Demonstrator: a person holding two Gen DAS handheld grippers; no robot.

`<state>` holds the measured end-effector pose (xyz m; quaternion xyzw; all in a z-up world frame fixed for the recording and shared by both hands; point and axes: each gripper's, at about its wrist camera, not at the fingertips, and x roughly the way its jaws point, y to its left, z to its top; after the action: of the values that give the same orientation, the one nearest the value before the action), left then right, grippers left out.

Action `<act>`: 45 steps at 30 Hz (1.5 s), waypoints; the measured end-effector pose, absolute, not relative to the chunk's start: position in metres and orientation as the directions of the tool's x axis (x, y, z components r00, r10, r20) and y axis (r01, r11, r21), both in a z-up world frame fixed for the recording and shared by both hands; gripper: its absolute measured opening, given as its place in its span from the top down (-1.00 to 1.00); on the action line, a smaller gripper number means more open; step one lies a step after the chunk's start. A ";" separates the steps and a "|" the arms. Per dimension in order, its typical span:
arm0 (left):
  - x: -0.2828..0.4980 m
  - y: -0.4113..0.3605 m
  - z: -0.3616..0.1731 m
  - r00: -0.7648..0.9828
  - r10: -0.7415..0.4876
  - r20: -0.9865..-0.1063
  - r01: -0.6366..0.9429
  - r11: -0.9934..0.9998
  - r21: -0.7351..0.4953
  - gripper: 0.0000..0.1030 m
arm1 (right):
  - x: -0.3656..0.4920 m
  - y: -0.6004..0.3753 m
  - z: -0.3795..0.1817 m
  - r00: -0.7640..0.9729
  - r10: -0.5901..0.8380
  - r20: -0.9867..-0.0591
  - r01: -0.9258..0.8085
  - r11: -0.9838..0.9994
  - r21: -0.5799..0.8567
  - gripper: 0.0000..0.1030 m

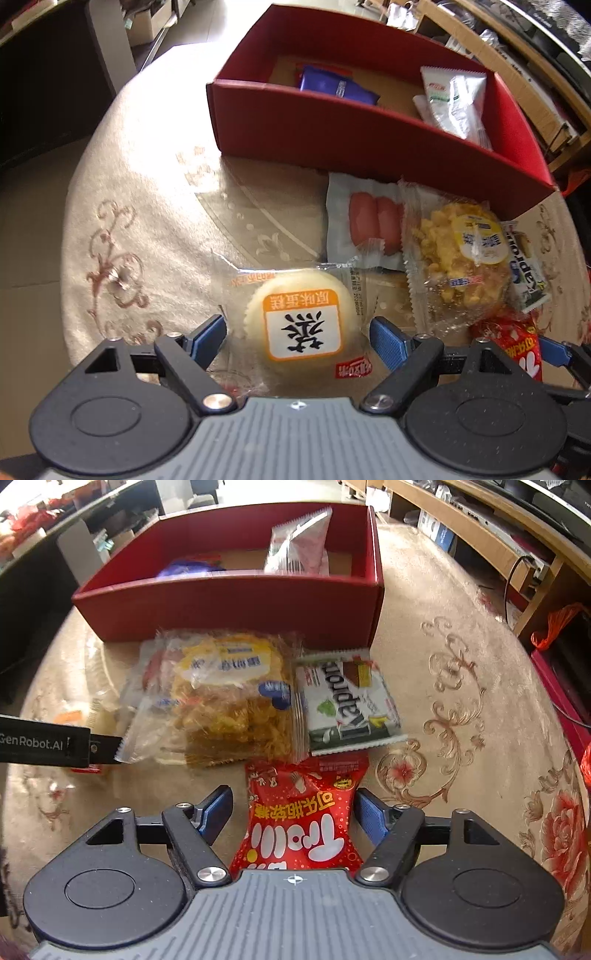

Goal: Organize snacks
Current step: 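Grasp the round cake bun with the left tool while the right tool grasps the red spicy-strip bag, then lift the cake bun with the left tool while the right tool lifts the red bag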

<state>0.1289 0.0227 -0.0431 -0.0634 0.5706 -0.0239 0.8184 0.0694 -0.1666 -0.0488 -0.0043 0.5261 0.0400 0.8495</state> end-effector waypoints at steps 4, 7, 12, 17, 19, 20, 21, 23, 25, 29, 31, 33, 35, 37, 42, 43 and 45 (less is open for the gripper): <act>0.128 0.019 -0.044 0.358 -0.097 -0.929 -0.025 0.993 -0.113 -0.57 | 0.070 -0.165 -0.053 0.445 0.094 -0.890 -0.069 0.995 0.071 -0.86; 0.127 0.018 -0.043 0.363 -0.093 -0.927 -0.020 0.994 -0.108 -0.56 | 0.075 -0.168 -0.055 0.423 0.134 -0.896 -0.055 0.991 0.122 -1.00; 0.123 0.018 -0.039 0.372 -0.093 -0.924 -0.009 0.995 -0.103 -0.45 | 0.071 -0.168 -0.050 0.433 0.066 -0.899 -0.043 0.998 0.052 -0.39; 0.113 0.016 -0.035 0.363 -0.092 -0.927 0.030 0.996 -0.087 -0.34 | 0.053 -0.161 -0.046 0.447 0.016 -0.895 -0.095 0.995 -0.030 -0.15; 0.103 0.015 -0.033 0.351 -0.106 -0.930 0.060 0.994 -0.091 -0.33 | 0.042 -0.160 -0.044 0.439 0.041 -0.898 -0.104 0.995 -0.006 -0.13; 0.098 0.014 -0.033 0.341 -0.114 -0.933 0.076 0.993 -0.093 -0.33 | 0.036 -0.157 -0.043 0.436 0.050 -0.899 -0.112 0.994 0.000 -0.13; 0.092 0.012 -0.034 0.329 -0.122 -0.937 0.096 0.991 -0.095 -0.33 | 0.029 -0.154 -0.042 0.435 0.058 -0.899 -0.121 0.993 0.005 -0.13; 0.079 0.009 -0.034 0.321 -0.128 -0.938 0.131 0.987 -0.090 -0.34 | 0.015 -0.147 -0.038 0.428 0.074 -0.901 -0.136 0.991 0.016 -0.13; 0.068 0.005 -0.034 0.318 -0.126 -0.940 0.159 0.984 -0.078 -0.36 | 0.005 -0.143 -0.038 0.419 0.086 -0.904 -0.154 0.988 0.023 -0.14; 0.062 0.002 -0.035 0.320 -0.116 -0.940 0.168 0.984 -0.064 -0.46 | 0.003 -0.138 -0.043 0.392 0.078 -0.916 -0.168 0.986 0.012 -0.22; 0.065 0.002 -0.035 0.325 -0.115 -0.939 0.158 0.985 -0.066 -0.51 | 0.005 -0.138 -0.042 0.389 0.079 -0.918 -0.180 0.984 0.009 -0.45; 0.070 0.002 -0.037 0.326 -0.112 -0.939 0.144 0.987 -0.068 -0.54 | 0.006 -0.139 -0.041 0.392 0.088 -0.916 -0.180 0.983 0.017 -0.57; 0.074 0.001 -0.039 0.325 -0.112 -0.939 0.125 0.989 -0.075 -0.56 | 0.007 -0.139 -0.040 0.399 0.093 -0.912 -0.186 0.982 0.018 -0.57; 0.077 -0.001 -0.039 0.332 -0.109 -0.937 0.114 0.991 -0.075 -0.57 | 0.008 -0.138 -0.040 0.407 0.091 -0.909 -0.193 0.981 0.011 -0.57; 0.083 -0.001 -0.040 0.334 -0.125 -0.934 0.104 0.990 -0.096 -0.58 | 0.009 -0.137 -0.044 0.398 0.062 -0.915 -0.196 0.980 -0.019 -0.45; 0.084 -0.001 -0.040 0.331 -0.123 -0.936 0.105 0.990 -0.093 -0.62 | 0.009 -0.138 -0.046 0.395 0.056 -0.917 -0.194 0.981 -0.024 -0.45; 0.085 -0.002 -0.042 0.328 -0.126 -0.936 0.112 0.989 -0.094 -0.70 | 0.009 -0.138 -0.045 0.398 0.061 -0.915 -0.195 0.981 -0.019 -0.28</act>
<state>0.0855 -0.0024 -0.0420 -0.0063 0.5752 -0.0730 0.8147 0.0094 -0.1381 -0.0452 -0.0613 0.5433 0.0768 0.8338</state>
